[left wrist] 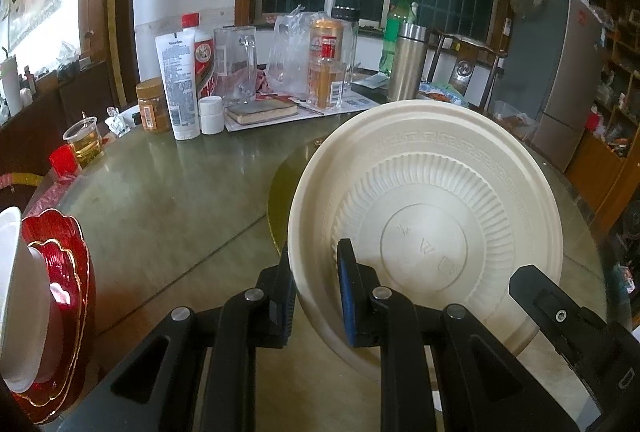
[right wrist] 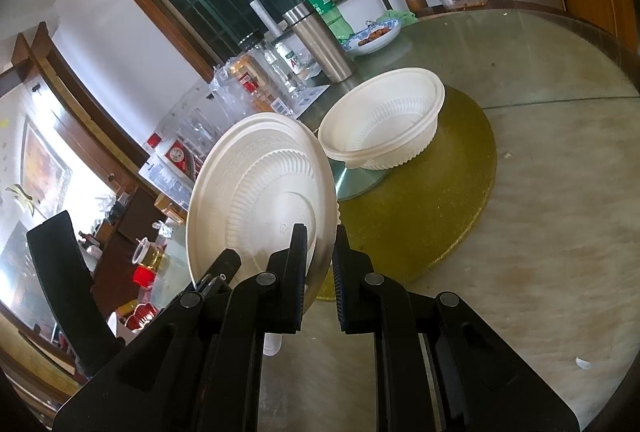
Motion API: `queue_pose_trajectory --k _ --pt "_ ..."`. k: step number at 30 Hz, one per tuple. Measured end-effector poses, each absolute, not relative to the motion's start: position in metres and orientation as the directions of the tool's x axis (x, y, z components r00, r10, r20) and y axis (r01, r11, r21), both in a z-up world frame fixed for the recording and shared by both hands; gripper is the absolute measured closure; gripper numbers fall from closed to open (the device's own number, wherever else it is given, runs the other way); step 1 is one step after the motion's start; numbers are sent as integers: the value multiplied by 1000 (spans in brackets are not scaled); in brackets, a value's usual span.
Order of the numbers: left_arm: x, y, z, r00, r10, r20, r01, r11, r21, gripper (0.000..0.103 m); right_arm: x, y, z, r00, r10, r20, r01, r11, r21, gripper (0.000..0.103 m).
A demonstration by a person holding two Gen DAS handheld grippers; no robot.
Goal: Organize plates and bowls
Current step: 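Lift the beige bowl and carry it toward the red stack with both tools, then carry the beige bowl over the red plate stack with both tools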
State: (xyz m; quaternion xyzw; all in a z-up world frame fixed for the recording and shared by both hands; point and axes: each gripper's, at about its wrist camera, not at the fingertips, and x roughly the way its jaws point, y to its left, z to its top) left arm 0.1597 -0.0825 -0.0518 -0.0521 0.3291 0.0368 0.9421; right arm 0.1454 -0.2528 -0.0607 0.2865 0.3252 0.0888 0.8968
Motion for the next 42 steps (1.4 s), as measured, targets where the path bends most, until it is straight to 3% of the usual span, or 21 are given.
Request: queue_pose_trajectory --k 17,33,42 --pt "152 -94 -46 816 82 -572 -117 993 -25 84 140 -264 -59 772 391 -502 30 766 642 91" --pt "116 -61 -18 814 167 -557 -205 979 -7 84 123 -228 -34 768 429 -476 -84 804 588 91" --pt "90 -37 -17 817 124 -564 -184 982 -51 84 95 -208 -29 762 422 -490 -82 814 574 91"
